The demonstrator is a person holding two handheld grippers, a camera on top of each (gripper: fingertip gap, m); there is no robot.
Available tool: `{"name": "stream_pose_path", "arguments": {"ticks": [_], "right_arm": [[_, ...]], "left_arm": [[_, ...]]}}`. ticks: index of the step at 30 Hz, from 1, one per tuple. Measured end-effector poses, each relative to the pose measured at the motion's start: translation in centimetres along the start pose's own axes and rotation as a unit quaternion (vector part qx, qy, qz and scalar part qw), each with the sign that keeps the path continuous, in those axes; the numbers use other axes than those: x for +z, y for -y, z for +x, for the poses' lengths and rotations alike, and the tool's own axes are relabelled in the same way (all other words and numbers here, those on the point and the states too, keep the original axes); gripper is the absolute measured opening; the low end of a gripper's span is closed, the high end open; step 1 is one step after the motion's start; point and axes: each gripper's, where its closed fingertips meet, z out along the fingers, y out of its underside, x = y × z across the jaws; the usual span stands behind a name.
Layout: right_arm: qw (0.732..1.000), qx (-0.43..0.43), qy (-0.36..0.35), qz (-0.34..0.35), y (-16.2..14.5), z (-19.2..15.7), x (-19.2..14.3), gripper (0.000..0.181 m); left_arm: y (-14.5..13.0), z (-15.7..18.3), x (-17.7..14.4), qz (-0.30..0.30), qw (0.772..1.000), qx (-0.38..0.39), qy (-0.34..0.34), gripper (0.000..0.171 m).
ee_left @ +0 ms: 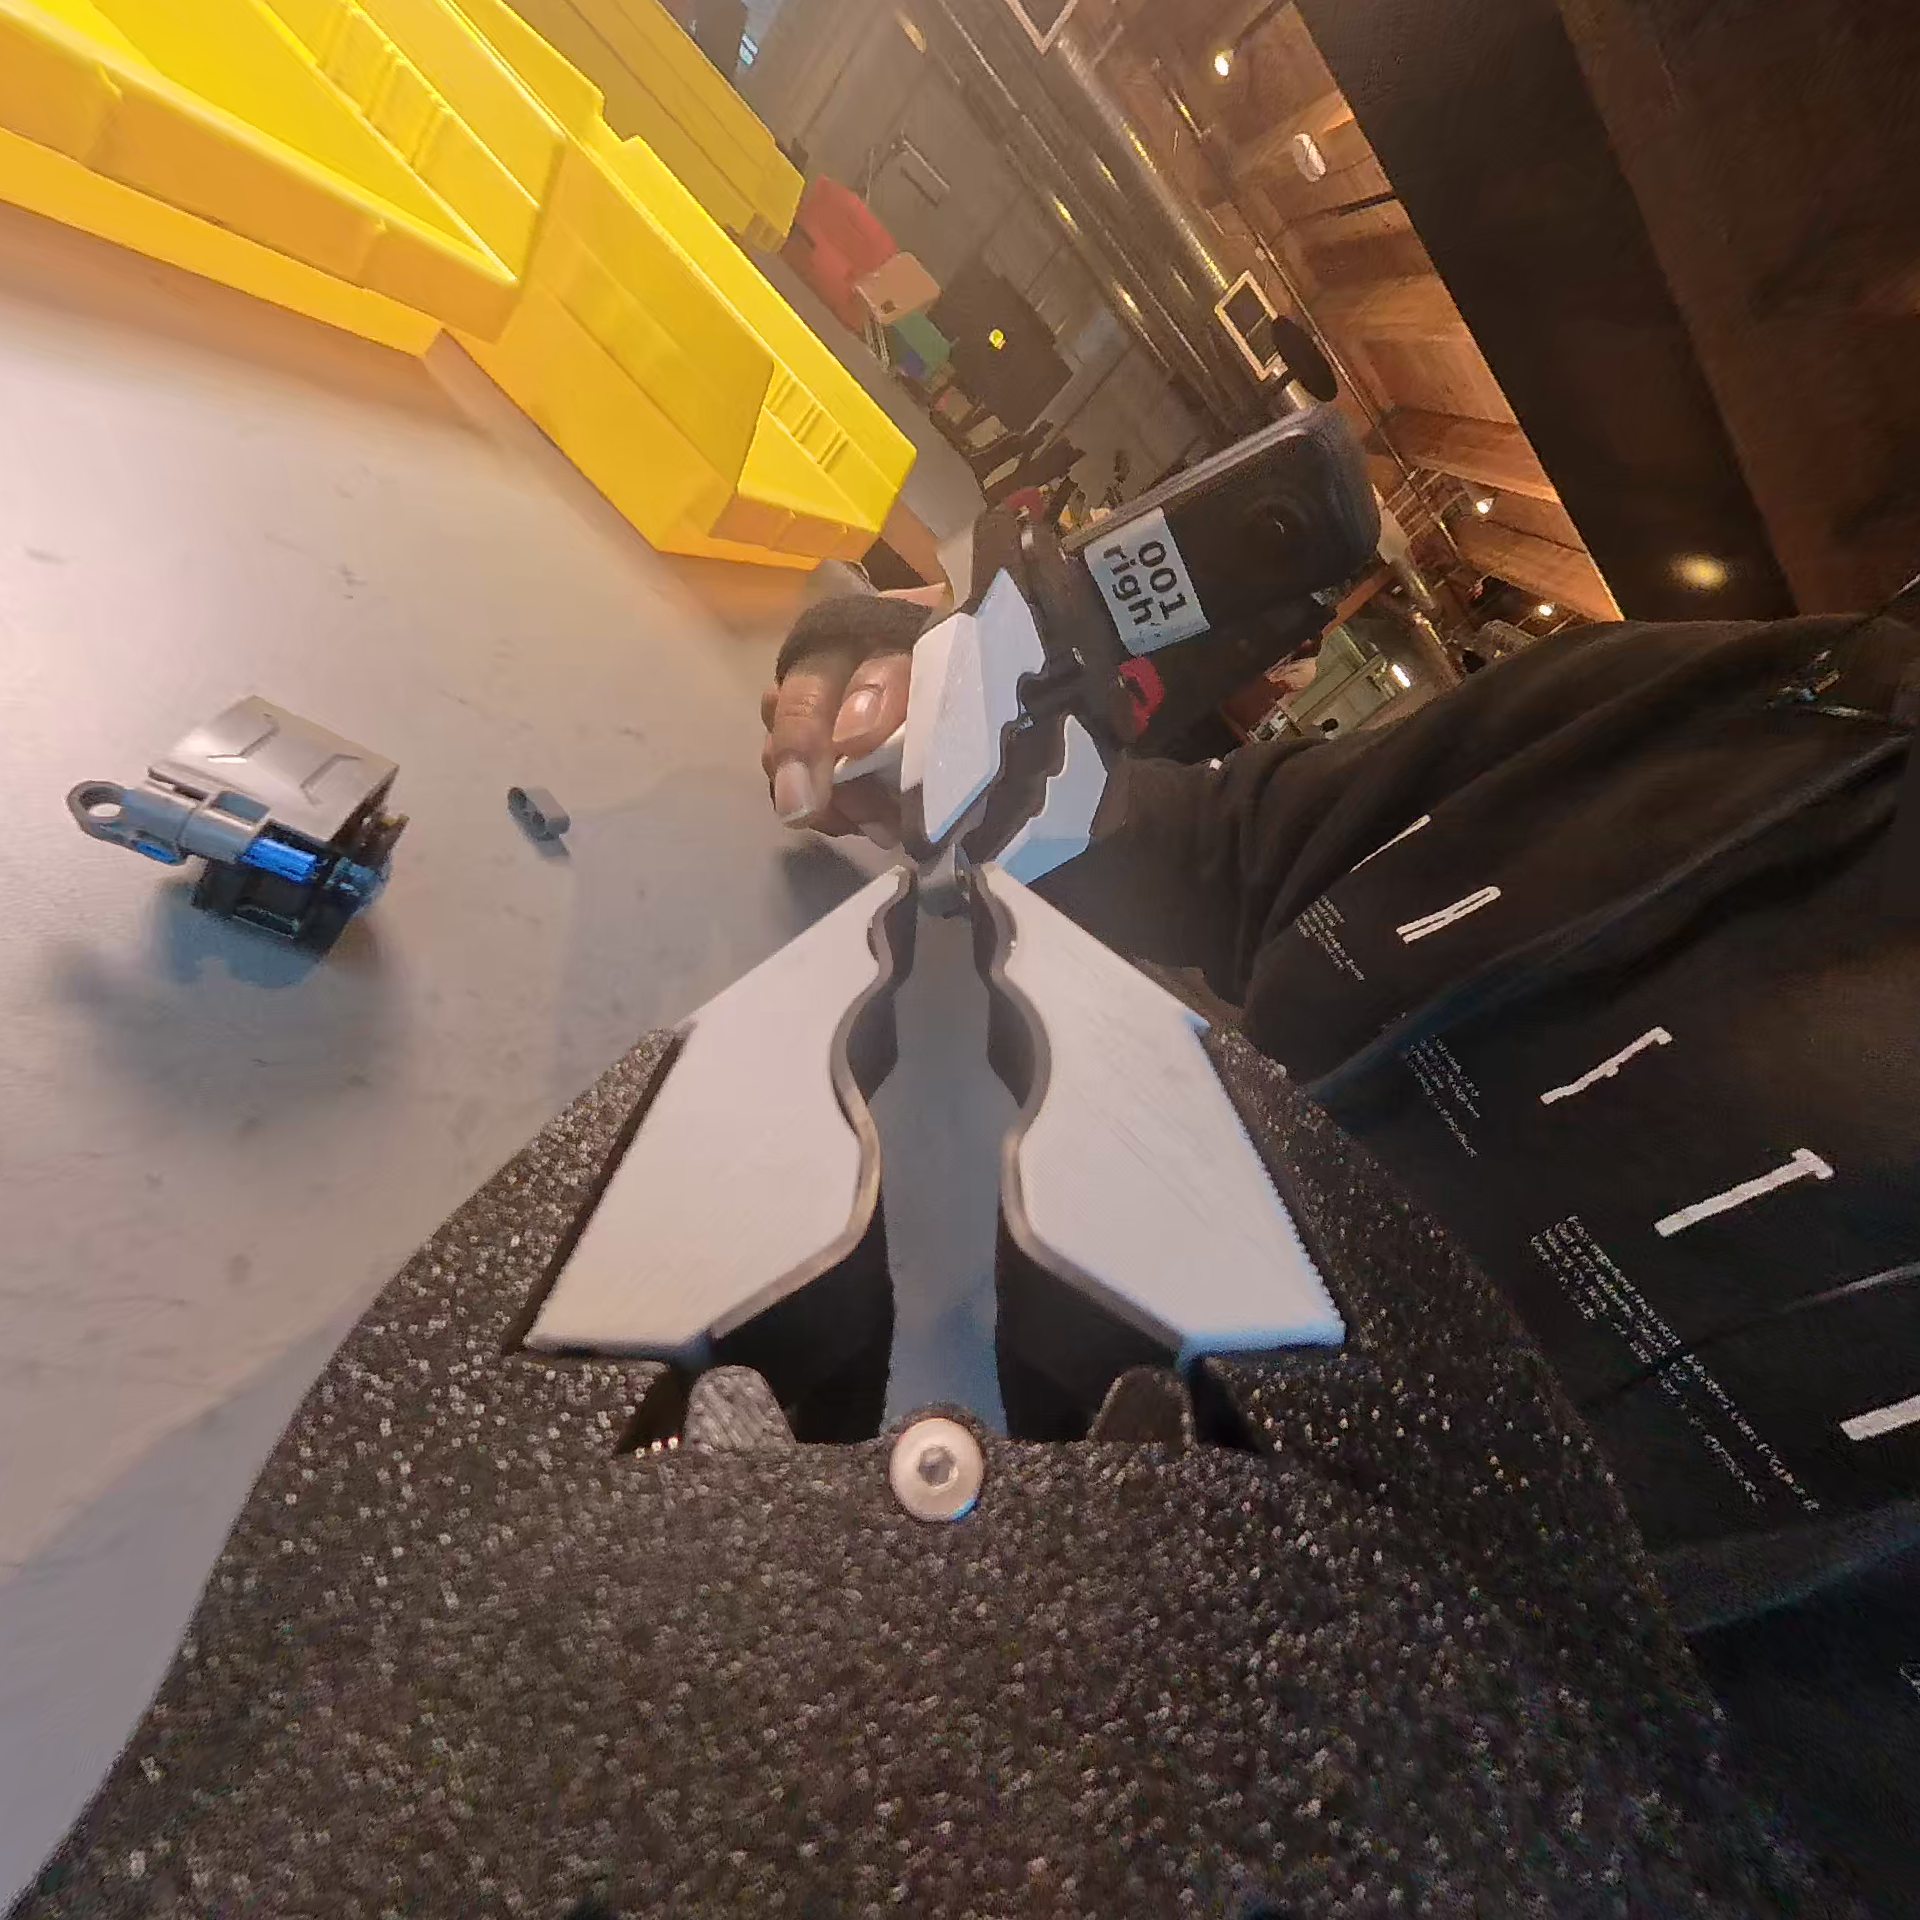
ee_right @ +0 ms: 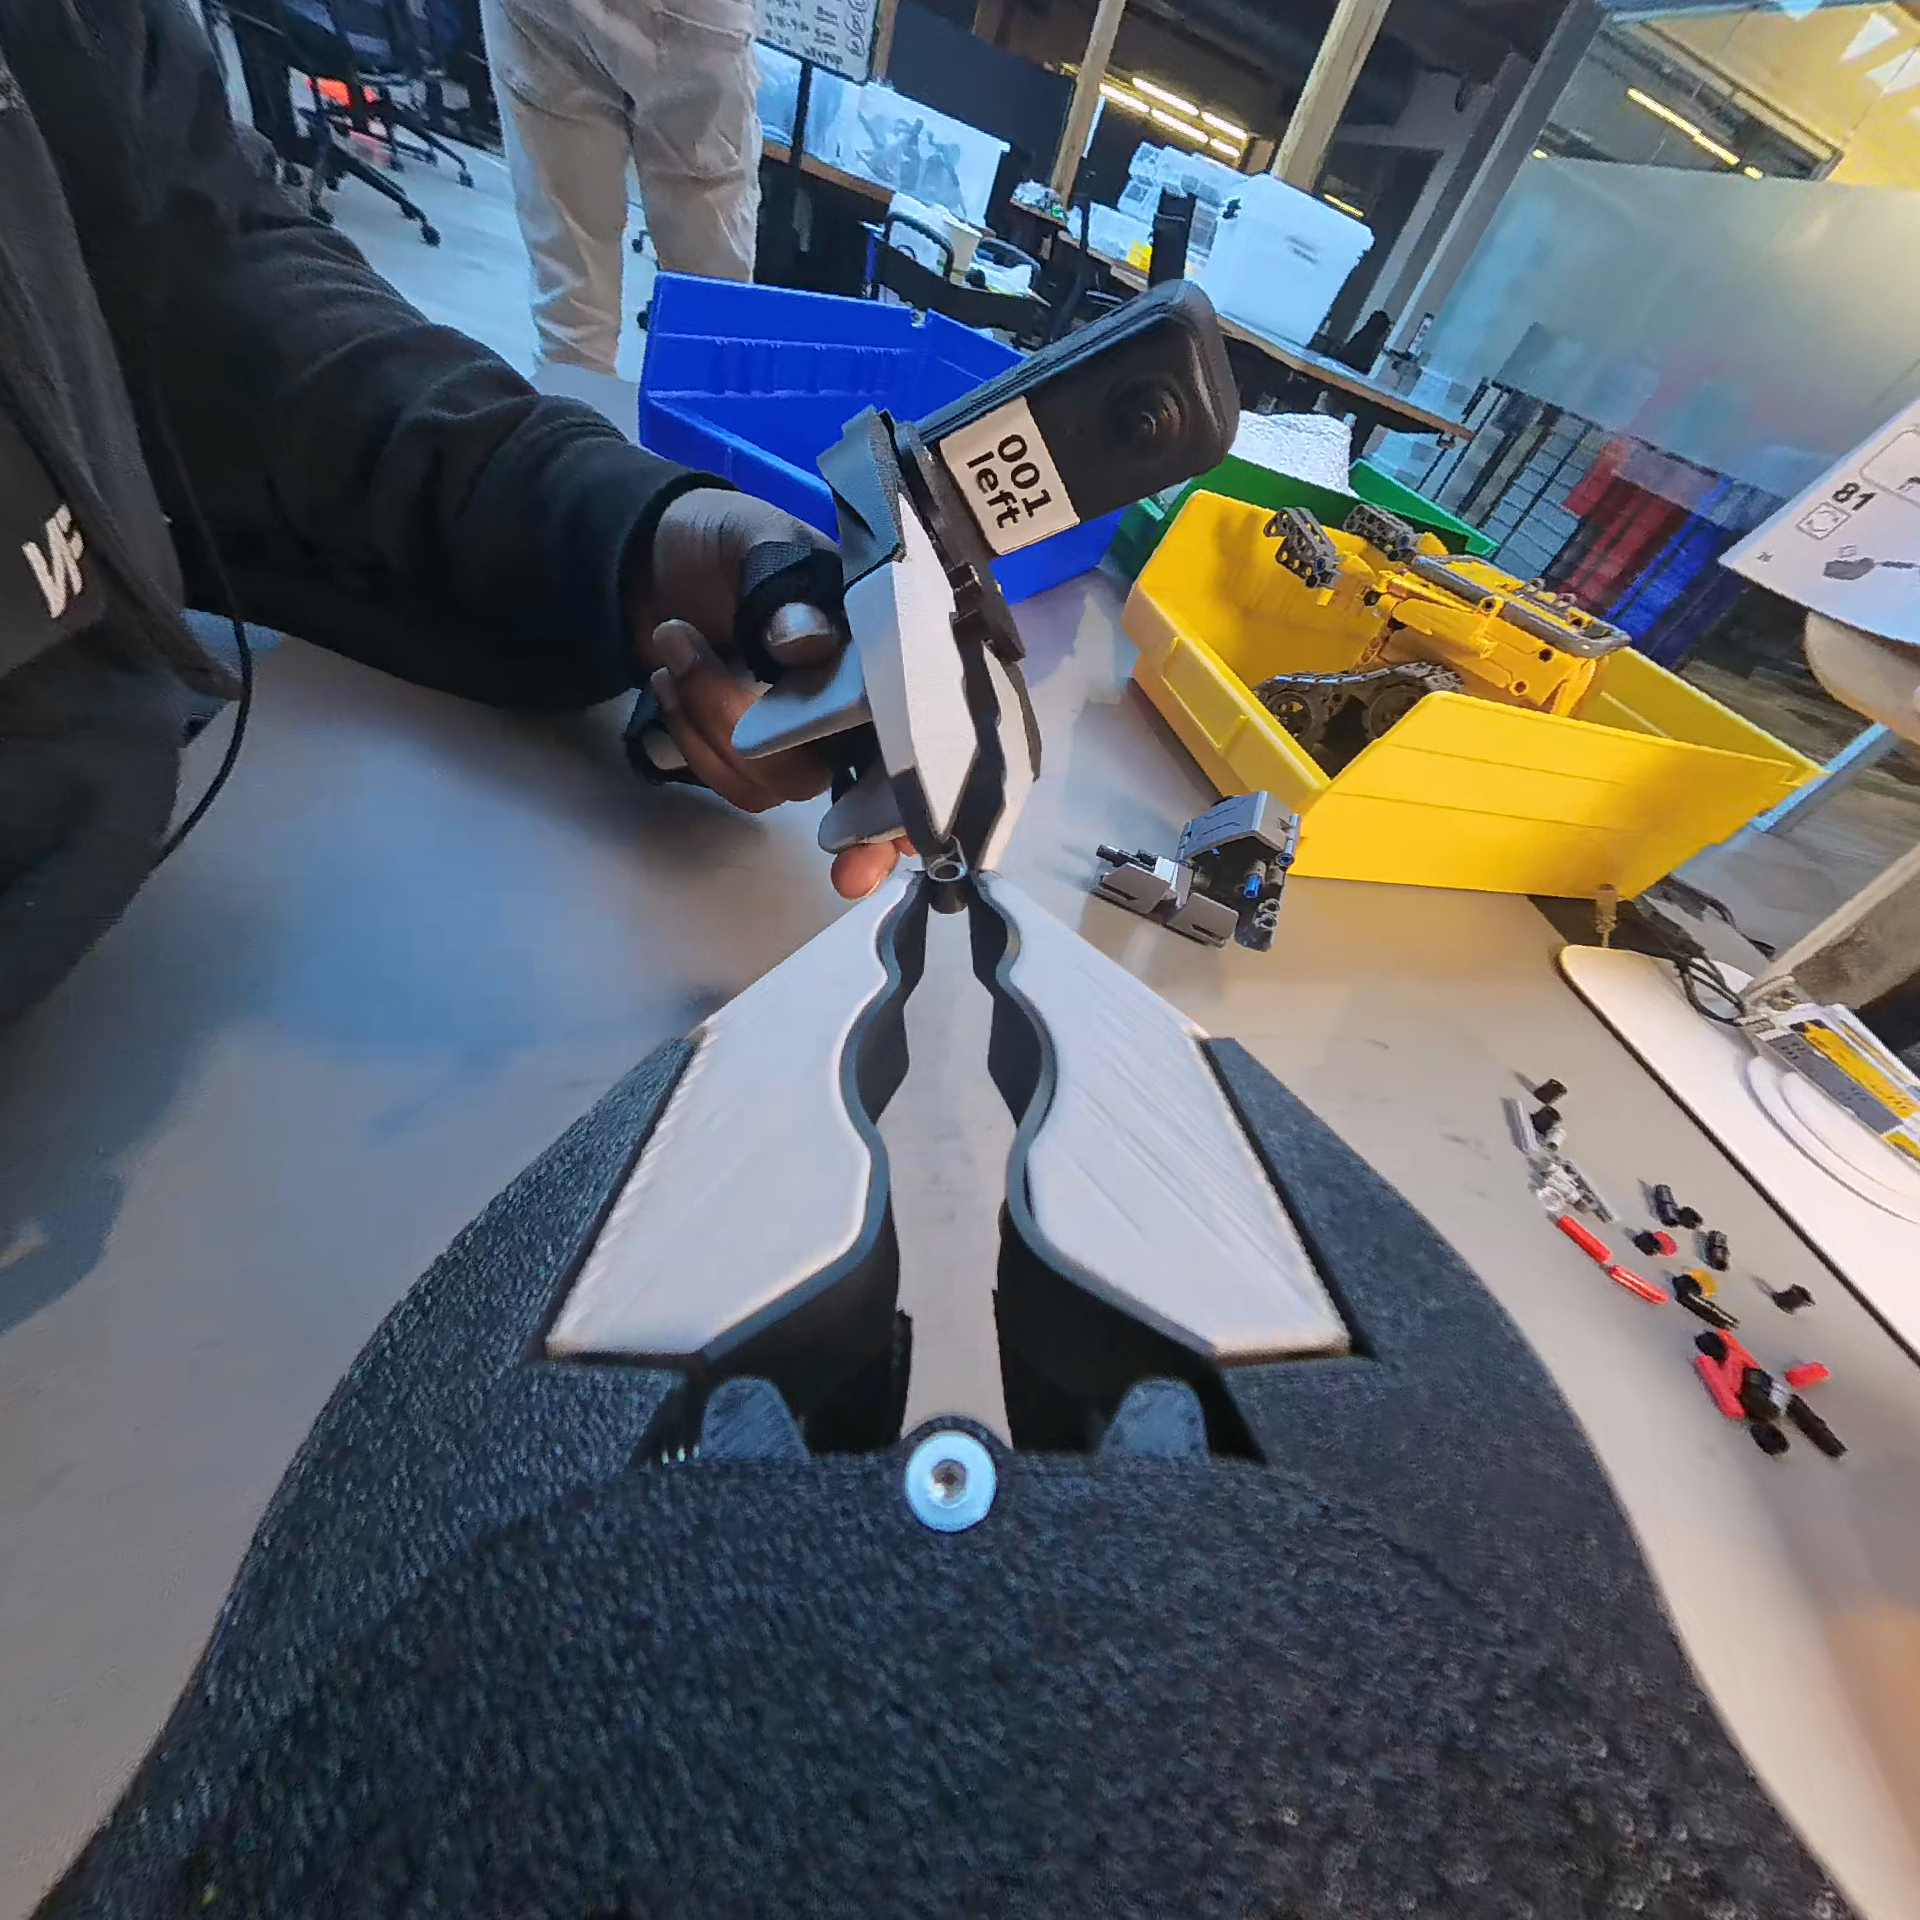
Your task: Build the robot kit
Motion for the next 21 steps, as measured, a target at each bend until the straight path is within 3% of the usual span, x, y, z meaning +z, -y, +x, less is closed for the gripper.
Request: {"name": "stream_pose_path", "arguments": {"ticks": [13, 21], "right_arm": [[0.998, 0.023, 0.047, -0.037, -1.4, -1.0, -0.2, 0.007], [0.992, 0.042, 0.073, -0.091, -3.5, -0.6, -2.0, 0.007]], "left_arm": [[-1.5, -0.6, 0.6, -0.052, 0.995, 0.069, 0.045, 0.009], [-4.2, -0.2, 0.5, -0.165, 0.95, 0.248, 0.097, 0.025]]}}
